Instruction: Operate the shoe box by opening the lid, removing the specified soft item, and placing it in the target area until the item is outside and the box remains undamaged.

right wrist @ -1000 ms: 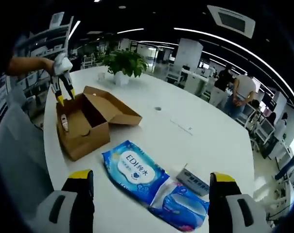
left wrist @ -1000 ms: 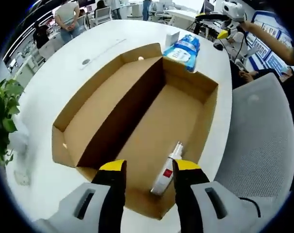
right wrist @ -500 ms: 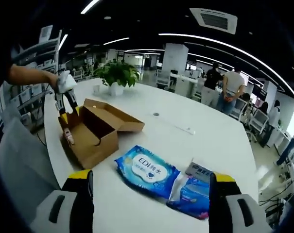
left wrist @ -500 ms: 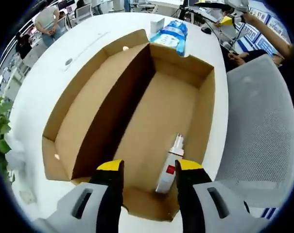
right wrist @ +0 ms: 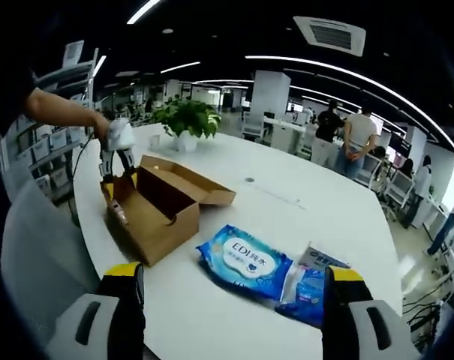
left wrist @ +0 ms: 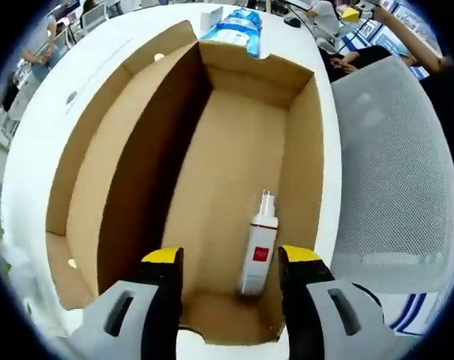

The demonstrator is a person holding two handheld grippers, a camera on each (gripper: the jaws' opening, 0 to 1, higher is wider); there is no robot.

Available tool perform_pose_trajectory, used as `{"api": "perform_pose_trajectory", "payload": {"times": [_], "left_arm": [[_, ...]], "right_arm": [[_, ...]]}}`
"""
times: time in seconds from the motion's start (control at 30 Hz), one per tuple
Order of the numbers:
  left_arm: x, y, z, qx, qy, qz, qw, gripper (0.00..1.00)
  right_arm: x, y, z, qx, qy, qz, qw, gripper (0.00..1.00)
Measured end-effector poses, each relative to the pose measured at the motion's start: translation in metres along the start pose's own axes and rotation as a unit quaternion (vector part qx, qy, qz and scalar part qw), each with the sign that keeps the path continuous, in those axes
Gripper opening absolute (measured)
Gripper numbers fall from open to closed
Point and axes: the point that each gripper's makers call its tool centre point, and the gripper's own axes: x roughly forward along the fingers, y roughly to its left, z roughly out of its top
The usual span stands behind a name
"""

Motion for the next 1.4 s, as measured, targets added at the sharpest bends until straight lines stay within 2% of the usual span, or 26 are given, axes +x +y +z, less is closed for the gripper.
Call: {"api": "perform_pose_trajectory", "payload": {"times": [0.03, 0.23, 0.33, 0.57, 0.63, 0.9, 1.17, 1.4], "left_arm": [[0.001, 0.0, -0.002, 0.003, 0.008, -0.002, 1.0, 0.55], [0.007, -0.002, 0.0, 0.018, 0.014, -0.021, 0.9995, 0.54], [0.011, -0.007, -0.002, 0.035, 0.023, -0.04, 0.9983, 0.54], [0.021, -0.01, -0.003, 0.053, 0.036, -0.064, 0.9959, 0.5], [0.022, -0.007, -0.003, 0.063, 0.045, -0.056, 0.9954, 0.52], [0.03, -0.008, 0.002, 0.067, 0.034, -0.051, 0.9959, 0.52], [0.038, -0.002, -0.003, 0.06, 0.028, -0.043, 0.9969, 0.49], [0.041, -0.006, -0.005, 0.056, 0.025, -0.037, 0.9974, 0.43]], "right_arm": [[-0.001, 0.001, 0.0, 0.004, -0.001, -0.001, 1.0, 1.0], [-0.01, 0.009, 0.0, 0.012, -0.009, -0.008, 0.9999, 1.0], [-0.013, 0.014, -0.001, 0.014, -0.007, -0.008, 0.9998, 1.0], [-0.016, 0.02, 0.001, 0.017, -0.009, -0.007, 0.9998, 1.0], [-0.017, 0.02, 0.001, 0.019, -0.008, -0.009, 0.9997, 1.0], [-0.015, 0.021, 0.002, 0.02, -0.009, -0.012, 0.9997, 1.0], [-0.014, 0.023, 0.001, 0.024, -0.011, -0.011, 0.9996, 1.0], [-0.013, 0.027, -0.001, 0.026, -0.011, -0.009, 0.9996, 1.0]]}}
